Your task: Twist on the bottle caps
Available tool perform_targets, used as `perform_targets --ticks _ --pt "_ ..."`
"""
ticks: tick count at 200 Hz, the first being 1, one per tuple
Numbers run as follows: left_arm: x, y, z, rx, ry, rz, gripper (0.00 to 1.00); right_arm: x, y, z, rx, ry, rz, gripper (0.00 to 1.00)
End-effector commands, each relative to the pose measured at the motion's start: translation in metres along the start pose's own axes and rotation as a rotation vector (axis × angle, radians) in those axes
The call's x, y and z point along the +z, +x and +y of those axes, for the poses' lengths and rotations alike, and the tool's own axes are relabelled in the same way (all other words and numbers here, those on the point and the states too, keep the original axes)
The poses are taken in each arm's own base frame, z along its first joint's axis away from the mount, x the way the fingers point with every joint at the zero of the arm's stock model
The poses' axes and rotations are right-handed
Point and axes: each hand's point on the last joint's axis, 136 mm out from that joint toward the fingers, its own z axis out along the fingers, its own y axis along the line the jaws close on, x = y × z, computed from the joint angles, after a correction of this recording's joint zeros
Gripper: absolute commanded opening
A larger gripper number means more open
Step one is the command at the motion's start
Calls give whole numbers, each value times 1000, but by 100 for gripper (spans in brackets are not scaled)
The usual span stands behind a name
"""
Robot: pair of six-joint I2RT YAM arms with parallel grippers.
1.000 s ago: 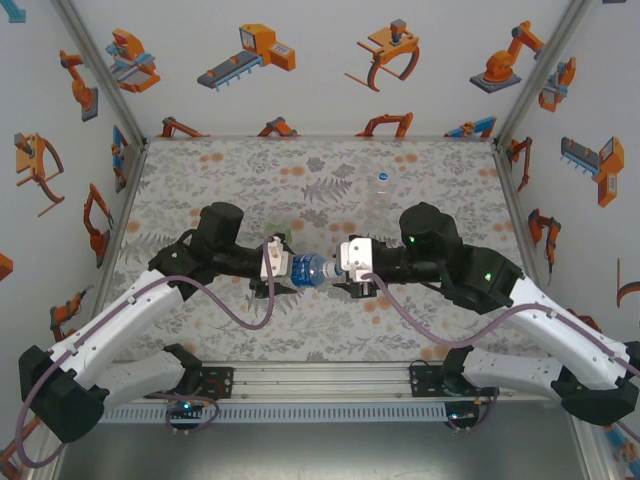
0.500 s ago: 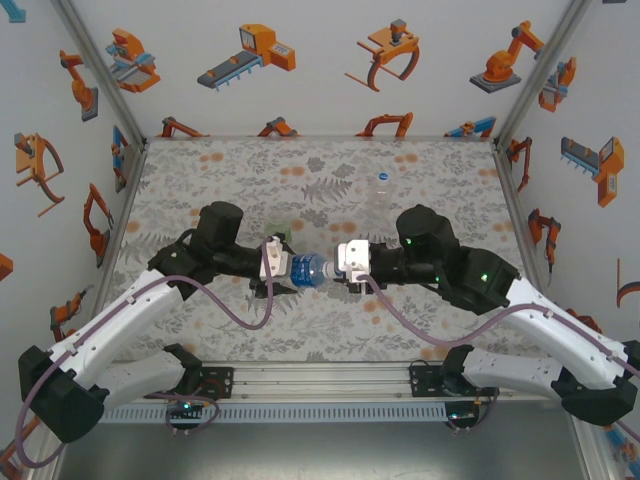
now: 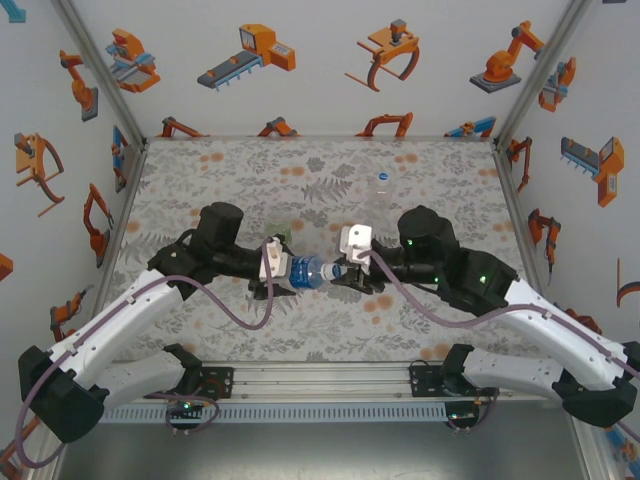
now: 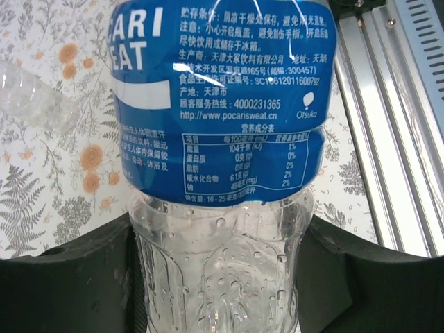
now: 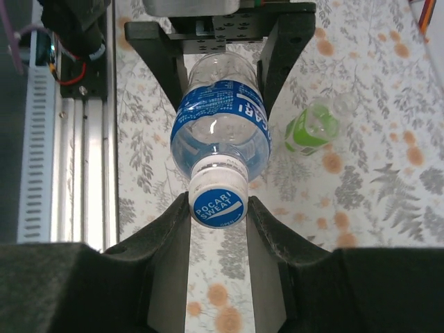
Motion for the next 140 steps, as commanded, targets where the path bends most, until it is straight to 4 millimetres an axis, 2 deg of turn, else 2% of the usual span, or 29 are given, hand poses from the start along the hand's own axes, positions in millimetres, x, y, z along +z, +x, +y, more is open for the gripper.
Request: perform_targets --ticks 1,27,51,82,96,119,140 --pt "-4 -16 6 42 -10 -33 0 6 -6 -20 348 98 -77 0" --pt "-3 -16 7 39 -9 -33 0 10 12 -43 751 230 -91 0" --pt "-2 -16 7 34 -8 -33 0 14 32 -53 1131 316 -84 0" --pt "-1 -16 8 29 -9 -33 0 16 43 -60 1437 365 -144 0" --pt "-2 -17 8 31 -10 -35 0 15 48 -61 1509 389 -154 0" --pt "-2 -16 8 31 -11 -34 0 11 55 -61 1517 428 -120 0" --pt "-1 -15 8 25 -9 -32 0 13 50 -61 1486 405 -129 0"
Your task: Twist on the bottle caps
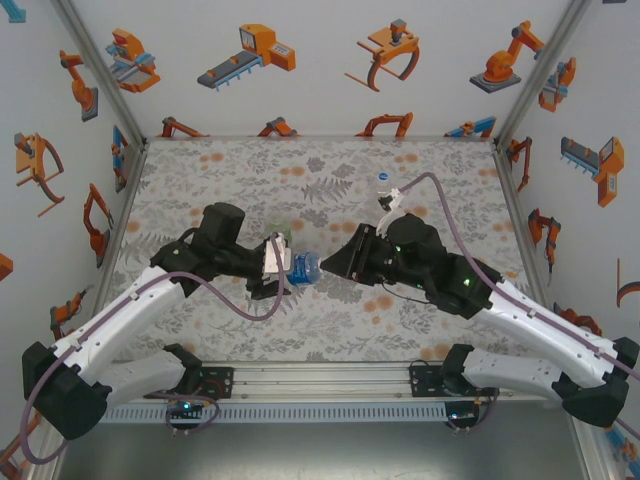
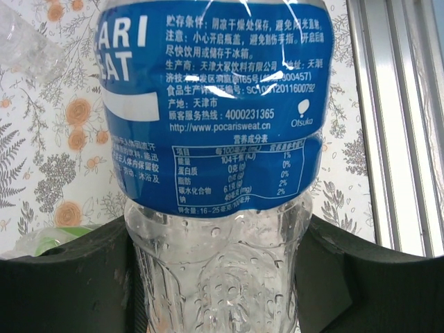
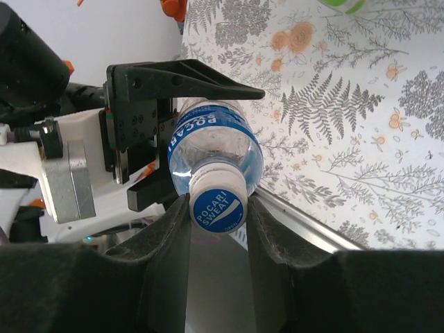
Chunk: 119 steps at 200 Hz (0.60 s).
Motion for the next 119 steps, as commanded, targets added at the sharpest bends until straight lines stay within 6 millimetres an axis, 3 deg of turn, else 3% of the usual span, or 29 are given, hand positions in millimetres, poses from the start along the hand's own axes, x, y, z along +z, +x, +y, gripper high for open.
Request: perform_targets --ticks 1,8,32,63,83,119 --pt "-7 -39 -1 108 22 -130 0 7 -6 0 96 7 -29 0" --pt "-6 -39 -1 108 22 -130 0 7 -7 3 74 -10 -33 0" --pt "-7 -39 -1 107 20 -129 0 -1 -14 11 -40 -17 -57 30" --pt "-7 -38 0 107 13 -122 0 -24 -29 24 -246 -27 -116 52" --pt "-7 -37 0 106 13 -121 0 -37 -33 35 -376 -41 -128 59" --pt "-6 -38 -2 107 24 -129 0 -47 -28 55 -657 -109 -98 59"
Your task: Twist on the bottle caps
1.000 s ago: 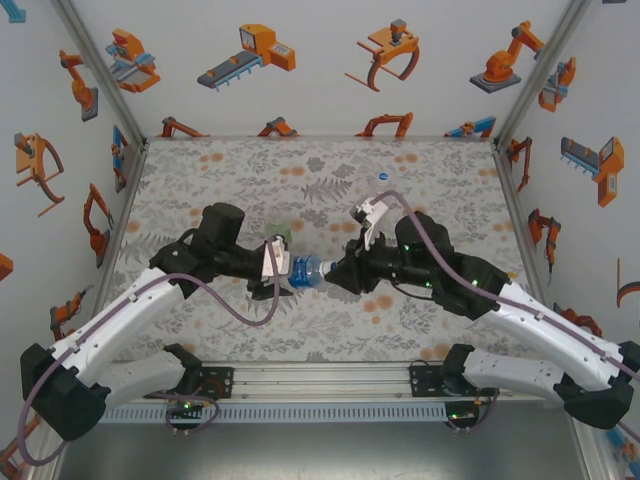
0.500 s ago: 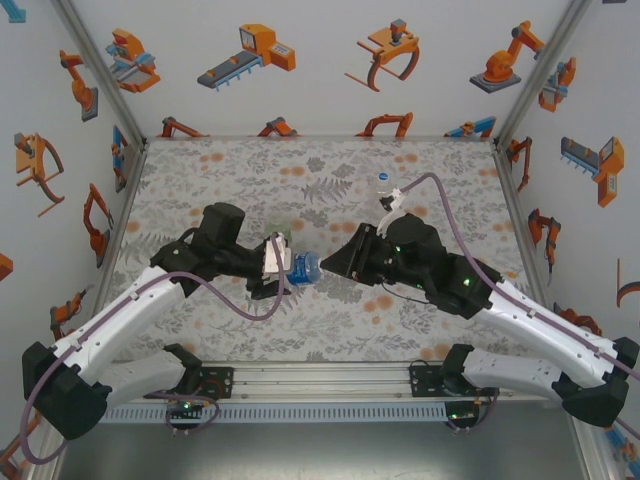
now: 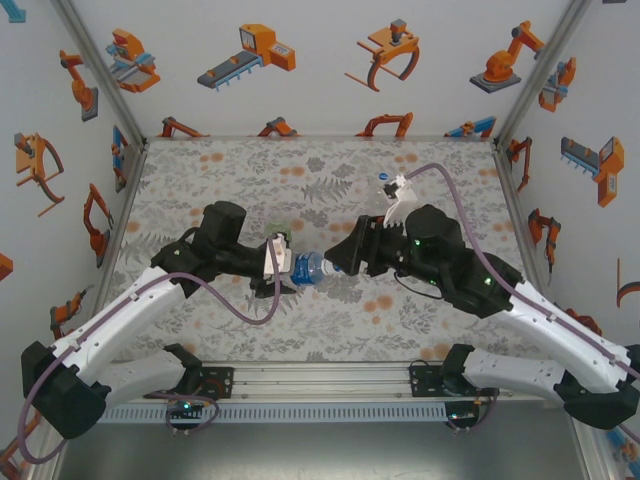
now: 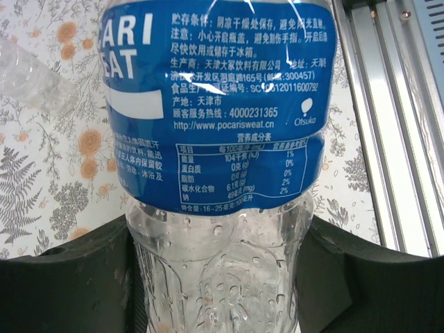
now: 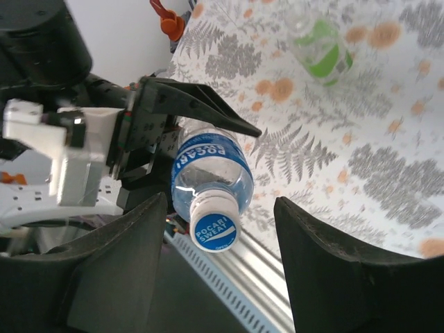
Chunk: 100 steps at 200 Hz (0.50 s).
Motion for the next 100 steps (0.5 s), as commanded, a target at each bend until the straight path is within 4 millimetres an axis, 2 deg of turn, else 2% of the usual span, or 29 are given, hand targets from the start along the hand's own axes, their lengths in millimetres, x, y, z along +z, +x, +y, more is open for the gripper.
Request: perform_targets --ticks 1,16,39,61,78,100 --pt "-6 -21 0 56 12 -66 0 -12 -8 18 -270 -67 -3 59" --pt "-5 -22 -2 57 25 -71 0 -16 -2 33 -442 -155 19 57" --pt "-5 -22 -5 54 47 -74 0 -25 18 56 -711 -335 54 57" --pt "-4 -21 -8 48 69 -72 0 -30 31 63 -905 -424 64 57" --pt "-4 -20 -5 47 56 -59 0 -19 16 52 -843 -307 51 55" --pt "-4 -15 1 31 24 -24 0 -4 -11 28 -597 -91 29 47"
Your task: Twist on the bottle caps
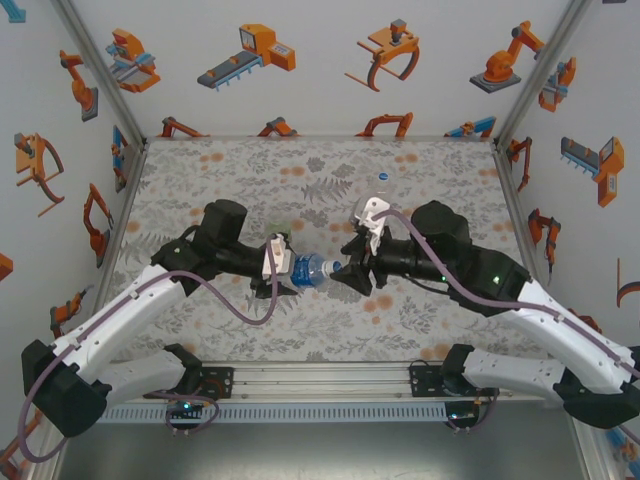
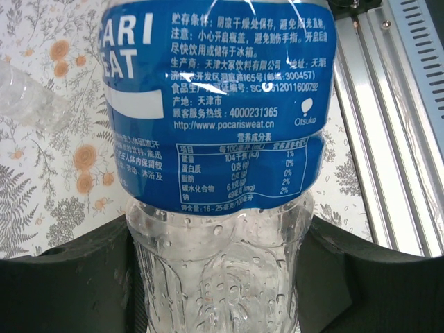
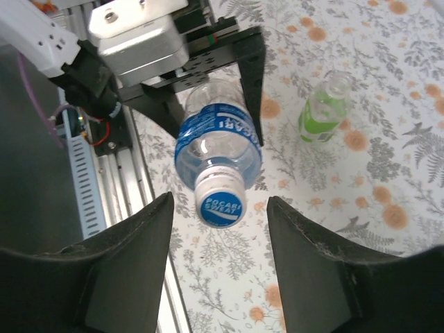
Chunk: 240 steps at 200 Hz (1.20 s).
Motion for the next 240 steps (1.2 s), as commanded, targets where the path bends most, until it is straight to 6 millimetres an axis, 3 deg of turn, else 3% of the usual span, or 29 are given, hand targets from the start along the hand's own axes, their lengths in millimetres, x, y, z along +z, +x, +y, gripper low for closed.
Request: perform_targets --ticks 1,22,51,87,131,149,191,240 --pt "-4 -8 5 18 -14 2 0 -1 -13 -33 143 184 -7 47" --pt "-3 -8 13 -41 -32 12 0 0 -5 -50 397 286 -4 46" --pt "-3 -16 23 -181 5 -6 0 -5 7 -50 506 299 4 48" --pt "-7 -28 3 -279 232 -77 0 -28 12 -61 388 387 -39 50" --pt "-5 -27 -18 -307 408 -73 0 -49 -1 -59 248 350 -111 50" --pt "-4 -26 -22 -304 428 -66 0 -47 -6 -51 292 250 -118 49" --pt "-2 -23 -22 -306 431 -56 0 -24 -2 -49 609 77 -63 50" --pt "-1 -22 -21 -315 432 -50 0 -12 0 -39 748 -25 -23 59"
